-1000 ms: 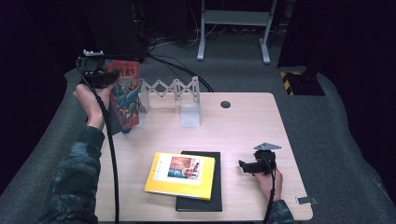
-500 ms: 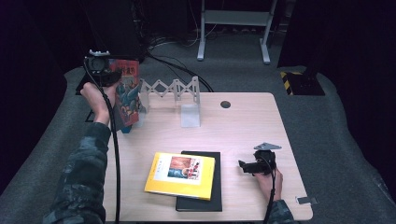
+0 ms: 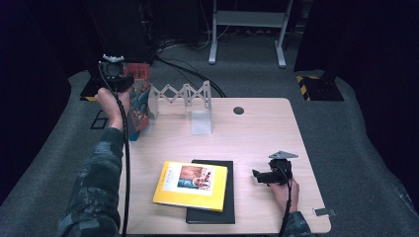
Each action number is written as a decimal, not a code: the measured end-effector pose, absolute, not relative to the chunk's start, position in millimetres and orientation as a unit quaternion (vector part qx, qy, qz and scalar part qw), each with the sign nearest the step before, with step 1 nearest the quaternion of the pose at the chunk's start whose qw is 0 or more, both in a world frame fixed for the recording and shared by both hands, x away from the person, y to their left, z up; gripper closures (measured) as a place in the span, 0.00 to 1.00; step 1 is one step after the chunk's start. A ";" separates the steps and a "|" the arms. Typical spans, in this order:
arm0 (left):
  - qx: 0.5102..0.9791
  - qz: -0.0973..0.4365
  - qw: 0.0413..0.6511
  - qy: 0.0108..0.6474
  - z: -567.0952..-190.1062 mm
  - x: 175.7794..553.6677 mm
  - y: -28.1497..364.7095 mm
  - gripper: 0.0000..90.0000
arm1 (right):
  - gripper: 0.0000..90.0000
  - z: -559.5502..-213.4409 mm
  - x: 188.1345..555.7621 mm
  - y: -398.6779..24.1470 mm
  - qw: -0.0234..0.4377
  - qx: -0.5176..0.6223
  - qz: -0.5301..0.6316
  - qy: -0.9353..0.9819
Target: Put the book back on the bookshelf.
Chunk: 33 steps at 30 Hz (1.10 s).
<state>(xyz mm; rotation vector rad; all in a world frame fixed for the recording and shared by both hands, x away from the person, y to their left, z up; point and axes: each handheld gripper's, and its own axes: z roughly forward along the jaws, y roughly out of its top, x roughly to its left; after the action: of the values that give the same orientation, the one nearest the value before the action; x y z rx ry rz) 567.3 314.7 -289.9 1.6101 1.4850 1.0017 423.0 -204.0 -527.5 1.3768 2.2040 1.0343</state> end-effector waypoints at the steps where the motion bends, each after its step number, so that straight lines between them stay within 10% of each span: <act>1: 0.624 0.391 0.358 0.575 -290.6 568.1 314.2 0.82 | 0.01 -527.5 423.0 -204.0 0.171 0.485 0.364 0.776; 33: 0.628 0.373 0.369 0.574 -331.2 559.6 314.4 0.82 | 0.01 -527.5 422.4 -202.0 0.174 0.484 0.359 0.779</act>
<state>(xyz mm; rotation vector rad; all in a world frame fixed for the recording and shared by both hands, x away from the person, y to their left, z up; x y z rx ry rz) 559.6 314.4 -331.2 1.6122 1.4743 0.9578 422.4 -202.0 -527.5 1.3712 2.2091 1.0189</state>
